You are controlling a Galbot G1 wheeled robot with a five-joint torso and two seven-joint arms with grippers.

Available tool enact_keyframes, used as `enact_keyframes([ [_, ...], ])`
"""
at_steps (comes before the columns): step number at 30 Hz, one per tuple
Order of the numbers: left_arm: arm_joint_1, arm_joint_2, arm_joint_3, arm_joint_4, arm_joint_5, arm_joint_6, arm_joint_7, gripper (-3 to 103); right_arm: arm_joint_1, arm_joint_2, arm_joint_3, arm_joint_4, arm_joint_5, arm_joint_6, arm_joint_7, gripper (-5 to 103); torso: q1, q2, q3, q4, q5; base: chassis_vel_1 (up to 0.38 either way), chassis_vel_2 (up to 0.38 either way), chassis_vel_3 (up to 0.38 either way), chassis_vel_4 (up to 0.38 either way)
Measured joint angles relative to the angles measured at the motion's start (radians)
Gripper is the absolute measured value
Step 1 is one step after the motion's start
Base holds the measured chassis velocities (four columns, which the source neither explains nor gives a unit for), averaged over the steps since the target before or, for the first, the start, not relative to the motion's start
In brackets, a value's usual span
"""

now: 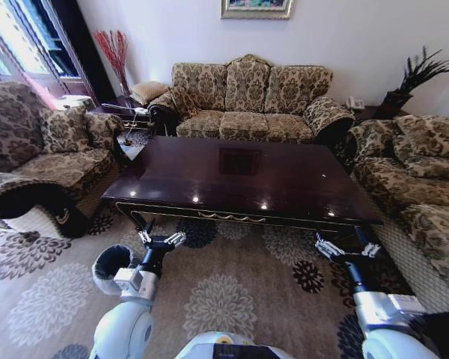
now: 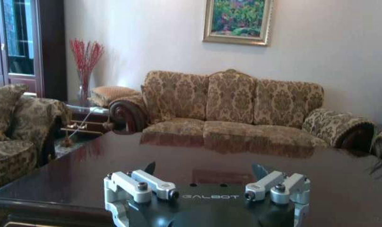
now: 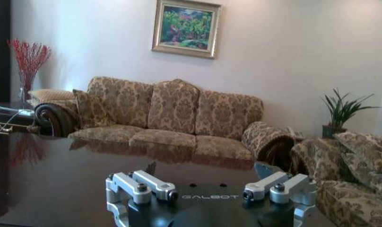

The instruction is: Move to the front of the table and place the trash on the table into the trash bin.

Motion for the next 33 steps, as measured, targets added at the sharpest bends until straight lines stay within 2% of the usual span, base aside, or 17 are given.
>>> enact_keyframes([
  [33,0.0,0.0,0.0,0.0,0.0,0.0,0.0,100,0.0,0.0,0.0,0.0,0.0,0.0,0.0,100,0.0,0.0,0.0,0.0,0.0,0.0,0.0,0.0,0.0],
])
